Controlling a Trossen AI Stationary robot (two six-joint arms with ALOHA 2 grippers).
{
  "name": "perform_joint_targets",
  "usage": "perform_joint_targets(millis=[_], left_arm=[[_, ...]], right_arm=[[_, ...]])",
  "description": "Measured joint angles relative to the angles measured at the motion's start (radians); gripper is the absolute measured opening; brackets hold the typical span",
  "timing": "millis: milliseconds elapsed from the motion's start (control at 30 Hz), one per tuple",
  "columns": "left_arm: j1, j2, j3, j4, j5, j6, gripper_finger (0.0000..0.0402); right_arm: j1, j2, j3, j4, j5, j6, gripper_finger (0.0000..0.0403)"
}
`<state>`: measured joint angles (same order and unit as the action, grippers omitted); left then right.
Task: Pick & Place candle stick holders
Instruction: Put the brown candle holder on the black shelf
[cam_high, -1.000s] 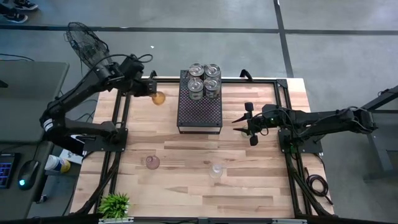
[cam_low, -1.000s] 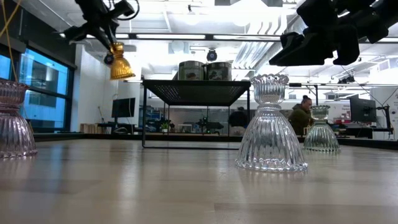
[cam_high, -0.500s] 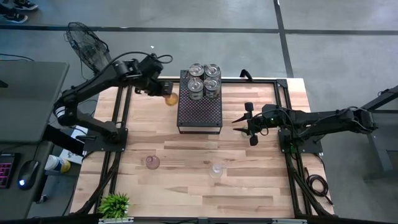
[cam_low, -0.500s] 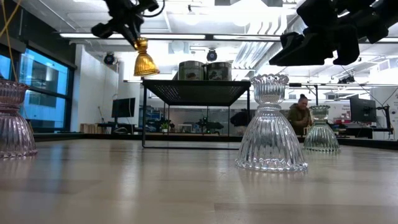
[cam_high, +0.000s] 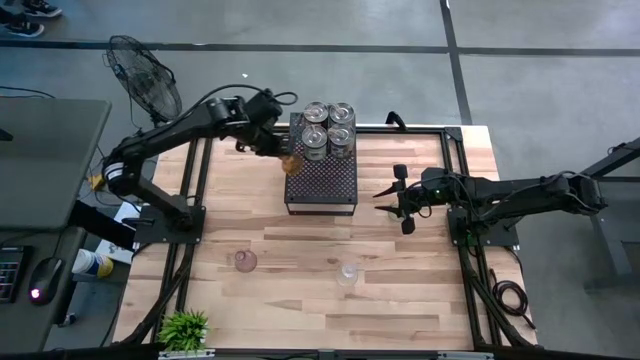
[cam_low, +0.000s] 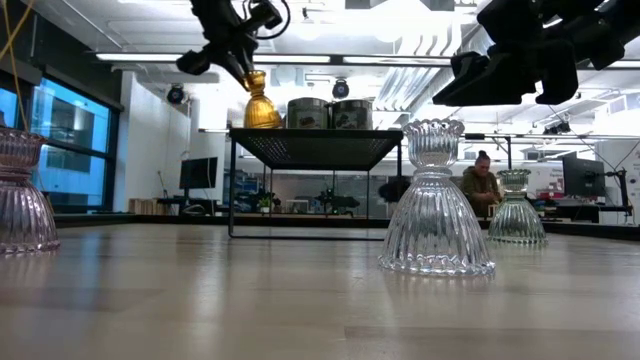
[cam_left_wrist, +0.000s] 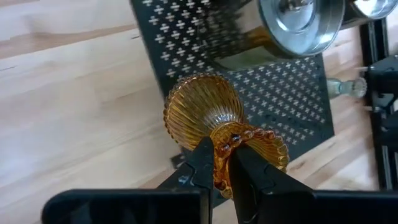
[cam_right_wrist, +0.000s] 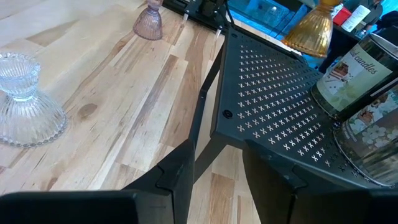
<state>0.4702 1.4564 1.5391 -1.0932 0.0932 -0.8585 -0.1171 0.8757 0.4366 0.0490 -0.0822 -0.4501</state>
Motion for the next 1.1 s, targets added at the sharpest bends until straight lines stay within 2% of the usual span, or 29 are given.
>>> perform_joint_targets(millis=[567,700,933,1100], left_arm=[[-0.01,0.002,-0.001,0.084,0.02,-0.005,0.0021],[-0.049,0.017,0.002,0.111,0.014,-0.007,0.0021],[-0.118,0.015,0.054,0.009,-0.058,-0.034,0.002],[-0.145,0.036,0.06,0.019,-0.074,-0.048,0.002]], right_arm=[[0.0,0.0,0.0,0.0,0.0,-0.003,0.0129],[0.0,0.0,0.0,0.0,0.0,-0.003,0.0129],[0.0,0.0,0.0,0.0,0.0,-0.003,0.0129],[0.0,0.0,0.0,0.0,0.0,-0.003,0.0129]])
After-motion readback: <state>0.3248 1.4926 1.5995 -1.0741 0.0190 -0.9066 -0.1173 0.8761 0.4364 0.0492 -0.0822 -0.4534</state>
